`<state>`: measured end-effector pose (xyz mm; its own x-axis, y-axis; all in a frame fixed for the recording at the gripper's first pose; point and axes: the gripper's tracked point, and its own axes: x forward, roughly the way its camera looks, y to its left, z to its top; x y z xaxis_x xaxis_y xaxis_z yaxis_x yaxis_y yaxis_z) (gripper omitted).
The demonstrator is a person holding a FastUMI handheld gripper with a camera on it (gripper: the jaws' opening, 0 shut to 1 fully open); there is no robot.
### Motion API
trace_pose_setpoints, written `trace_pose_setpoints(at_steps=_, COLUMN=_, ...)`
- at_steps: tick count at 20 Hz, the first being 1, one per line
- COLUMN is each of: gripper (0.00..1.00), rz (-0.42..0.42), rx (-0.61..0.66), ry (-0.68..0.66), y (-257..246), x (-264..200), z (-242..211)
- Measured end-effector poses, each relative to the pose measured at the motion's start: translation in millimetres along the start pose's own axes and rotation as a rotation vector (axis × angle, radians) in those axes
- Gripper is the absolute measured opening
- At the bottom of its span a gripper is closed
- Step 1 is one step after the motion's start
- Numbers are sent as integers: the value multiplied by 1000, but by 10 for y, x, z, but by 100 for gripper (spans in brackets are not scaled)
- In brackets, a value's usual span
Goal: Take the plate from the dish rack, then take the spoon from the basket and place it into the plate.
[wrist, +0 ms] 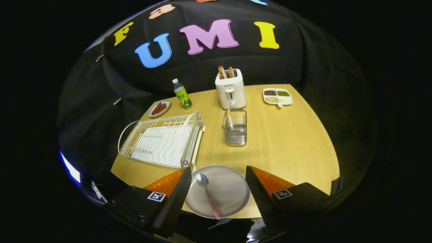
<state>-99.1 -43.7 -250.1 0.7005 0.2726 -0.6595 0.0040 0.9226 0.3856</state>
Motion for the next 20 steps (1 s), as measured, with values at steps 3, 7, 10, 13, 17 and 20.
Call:
trace_pose_setpoints(at_steps=3, gripper=99, rz=-19, rx=-83, ry=-104, y=89, x=-208, z=481)
trace_pose_setpoints(at_steps=7, gripper=99, rz=-68, rx=-232, ry=-244, y=182, x=-493, z=1055)
trace_pose_setpoints(at_steps=10, gripper=99, rz=-70, rx=-284, ry=-334, y=350, x=-753, z=1406)
trace_pose_setpoints(at_steps=13, gripper=98, rz=-59, rx=-276, ry=-416, y=492, x=-879, z=1767)
trace_pose_setpoints(at_steps=17, gripper=98, rz=-70, rx=-273, ry=-526, y=551, x=-1221, z=2126)
trace_pose_setpoints(at_steps=20, gripper=98, rz=-81, rx=-268, ry=-580, y=545, x=-1339, z=2254)
